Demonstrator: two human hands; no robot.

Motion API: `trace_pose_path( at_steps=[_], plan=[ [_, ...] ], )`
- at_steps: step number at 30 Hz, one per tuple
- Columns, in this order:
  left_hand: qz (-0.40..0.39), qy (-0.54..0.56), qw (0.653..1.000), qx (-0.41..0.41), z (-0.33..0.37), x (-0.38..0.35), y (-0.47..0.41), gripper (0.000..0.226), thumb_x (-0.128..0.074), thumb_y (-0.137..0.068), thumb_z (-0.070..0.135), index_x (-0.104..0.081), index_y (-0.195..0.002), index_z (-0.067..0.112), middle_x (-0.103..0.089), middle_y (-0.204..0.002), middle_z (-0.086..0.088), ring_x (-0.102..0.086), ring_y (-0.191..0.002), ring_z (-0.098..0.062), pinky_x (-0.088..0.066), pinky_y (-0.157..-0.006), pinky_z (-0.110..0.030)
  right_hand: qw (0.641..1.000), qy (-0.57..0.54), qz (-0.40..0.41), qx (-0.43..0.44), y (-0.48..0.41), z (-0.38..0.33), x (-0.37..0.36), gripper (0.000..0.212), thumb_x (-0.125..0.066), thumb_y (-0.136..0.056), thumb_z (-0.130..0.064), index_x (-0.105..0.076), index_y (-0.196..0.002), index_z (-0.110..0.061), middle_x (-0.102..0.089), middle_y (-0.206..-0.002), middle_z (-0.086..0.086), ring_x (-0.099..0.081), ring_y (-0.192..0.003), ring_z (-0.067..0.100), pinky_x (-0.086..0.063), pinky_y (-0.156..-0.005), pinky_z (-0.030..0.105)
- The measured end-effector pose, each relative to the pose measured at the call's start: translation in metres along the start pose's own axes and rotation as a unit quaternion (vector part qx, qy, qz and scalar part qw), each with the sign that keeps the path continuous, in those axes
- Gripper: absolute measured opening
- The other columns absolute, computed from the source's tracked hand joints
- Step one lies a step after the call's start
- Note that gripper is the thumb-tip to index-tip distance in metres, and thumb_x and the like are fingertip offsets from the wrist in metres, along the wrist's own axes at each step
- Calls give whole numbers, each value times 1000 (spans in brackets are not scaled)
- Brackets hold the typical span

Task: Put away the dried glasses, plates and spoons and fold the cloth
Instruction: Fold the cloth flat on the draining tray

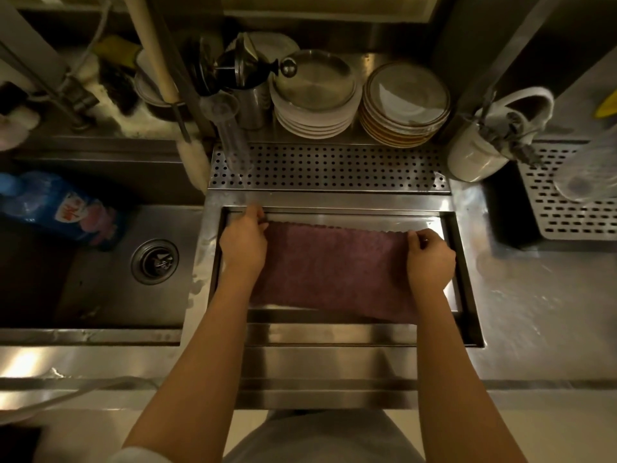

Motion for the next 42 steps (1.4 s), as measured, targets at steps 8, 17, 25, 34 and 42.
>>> trace_pose_path(
  at_steps=[8,17,25,34,42],
  plan=[
    [20,7,1000,6,2,1,0,20,-52,-92,17,-52,-106,3,-64,-98,-21,-59,-90,-39,-46,-70,-47,1000,15,1,-15,-5,0,-3,24,-52,-93,-26,-66,-96,-6,-67,-92,20,-61,-86,37,-40,-66,32],
    [-25,-18,994,104,-5,-4,12,47,-54,-92,23,-40,-127,-5,-45,-128,-25,-48,-114,-38,-42,-89,-43,990,100,-37,-96,8,6,-3,48,-61,-87,-29,-47,-120,3,-49,-125,25,-48,-114,41,-43,-90,46],
    [-47,-37,974,220,-11,-4,28,55,-63,-85,38,-50,-117,-4,-56,-121,-22,-53,-114,-38,-43,-91,-46,989,62,-68,-116,8,10,-4,35,-64,-85,-25,-60,-108,2,-61,-113,23,-57,-108,38,-46,-87,41],
    [6,156,963,221,-12,-6,24,33,-69,-82,24,-63,-104,1,-66,-107,-19,-60,-104,-33,-44,-83,-36,998,-8,-35,-50,-4,-7,3,24,-58,-87,-12,-54,-108,-1,-62,-110,22,-58,-104,39,-45,-84,41],
    [70,230,955,171,-11,0,15,10,-63,-85,10,-63,-93,4,-68,-96,-14,-63,-92,-27,-39,-73,-24,999,37,23,32,13,-27,7,32,-52,-83,-2,-54,-114,3,-50,-117,26,-46,-110,37,-36,-87,39]
  ],
)
Point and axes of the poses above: each hand's wrist, its own y-axis away from the middle knuckle, its own x-axis out of the back of the hand, z = x × y, the point moved 7 cm from there along -y, towards the middle knuckle
